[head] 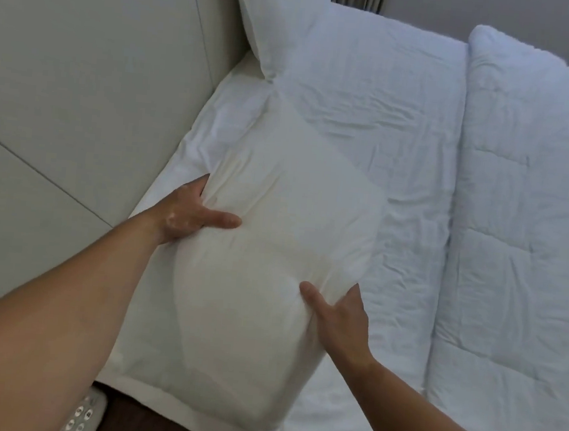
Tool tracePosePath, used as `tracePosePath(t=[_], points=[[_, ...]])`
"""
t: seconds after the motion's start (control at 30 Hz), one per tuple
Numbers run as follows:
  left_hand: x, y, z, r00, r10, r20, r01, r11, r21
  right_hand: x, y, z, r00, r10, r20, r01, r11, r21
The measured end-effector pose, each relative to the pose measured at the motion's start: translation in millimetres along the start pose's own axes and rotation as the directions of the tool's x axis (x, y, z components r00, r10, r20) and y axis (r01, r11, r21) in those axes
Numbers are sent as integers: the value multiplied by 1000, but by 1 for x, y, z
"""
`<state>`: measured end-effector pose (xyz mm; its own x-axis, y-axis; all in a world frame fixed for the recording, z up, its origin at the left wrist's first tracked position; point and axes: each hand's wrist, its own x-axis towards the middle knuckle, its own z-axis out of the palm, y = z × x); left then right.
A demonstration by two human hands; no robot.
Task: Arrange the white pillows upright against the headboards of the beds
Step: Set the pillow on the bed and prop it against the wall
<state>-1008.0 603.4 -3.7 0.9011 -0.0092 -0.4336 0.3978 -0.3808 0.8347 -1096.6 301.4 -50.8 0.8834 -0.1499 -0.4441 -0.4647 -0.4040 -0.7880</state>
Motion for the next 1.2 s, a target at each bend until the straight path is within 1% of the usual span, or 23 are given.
tracePosePath(t=[0.1, 0.2, 0.27, 0.37, 0.43, 0.5, 0.53, 0.6, 0.67, 0.73, 0.77, 0.8, 0.87, 0.9, 0.93, 1.03, 1.1, 1.17, 1.2], points=[[28, -38, -2, 998, -47, 31, 46, 998, 47, 18, 18, 28, 996, 82, 26, -82, 996, -32], [43, -81, 1, 990, -127, 54, 125, 991, 44, 34, 35, 51, 987, 146, 69, -137, 983, -122], [47, -104, 2, 987, -162, 21, 162, 987, 17, 44, 41, 60, 979, 190, 72, -175, 969, -173], [49, -133, 8, 980, -170, -107, 173, 985, 17, 57, 41, 66, 975, 220, 35, -201, 937, -287], [43, -146, 12, 964, -198, -175, 204, 979, 11, 59, 37, 71, 985, 167, -33, -163, 873, -461], [30, -155, 15, 956, -232, -180, 234, 972, -8, 52, 23, 70, 994, 92, -57, -107, 774, -624], [25, -159, 16, 953, -248, -174, 253, 968, 3, 49, 17, 67, 997, 39, -67, -74, 731, -678], [12, -166, 12, 944, -289, -159, 299, 953, 44, 49, -4, 60, 993, -110, -47, 41, 680, -732], [0, -172, 8, 938, -321, -131, 334, 937, 99, 59, -26, 54, 973, -226, 51, 193, 671, -716], [-12, -180, 1, 931, -350, -106, 362, 922, 137, 78, -55, 57, 930, -297, 215, 360, 628, -690], [-17, -187, -2, 926, -364, -97, 376, 915, 148, 89, -71, 62, 899, -311, 307, 435, 564, -702], [-23, -193, -5, 923, -375, -88, 384, 911, 152, 102, -87, 69, 862, -307, 405, 507, 476, -719], [-34, -207, -9, 916, -395, -72, 401, 909, 113, 130, -119, 86, 772, -255, 582, 635, 265, -726], [-38, -213, -9, 915, -399, -62, 403, 911, 86, 144, -134, 96, 729, -217, 649, 683, 178, -708], [-42, -218, -8, 916, -398, -52, 401, 913, 70, 159, -147, 108, 689, -172, 704, 723, 112, -681], [-48, -231, -3, 924, -380, -43, 383, 922, 66, 194, -178, 145, 561, -4, 828, 827, -34, -561], [-51, -239, -5, 927, -373, -35, 374, 926, 56, 213, -193, 172, 497, 105, 861, 868, -72, -492], [-52, -247, -7, 925, -378, -17, 379, 924, 54, 230, -207, 198, 474, 191, 860, 881, -122, -458], [-53, -251, -8, 922, -387, -4, 387, 921, 53, 238, -212, 212, 479, 227, 848, 877, -164, -451]])
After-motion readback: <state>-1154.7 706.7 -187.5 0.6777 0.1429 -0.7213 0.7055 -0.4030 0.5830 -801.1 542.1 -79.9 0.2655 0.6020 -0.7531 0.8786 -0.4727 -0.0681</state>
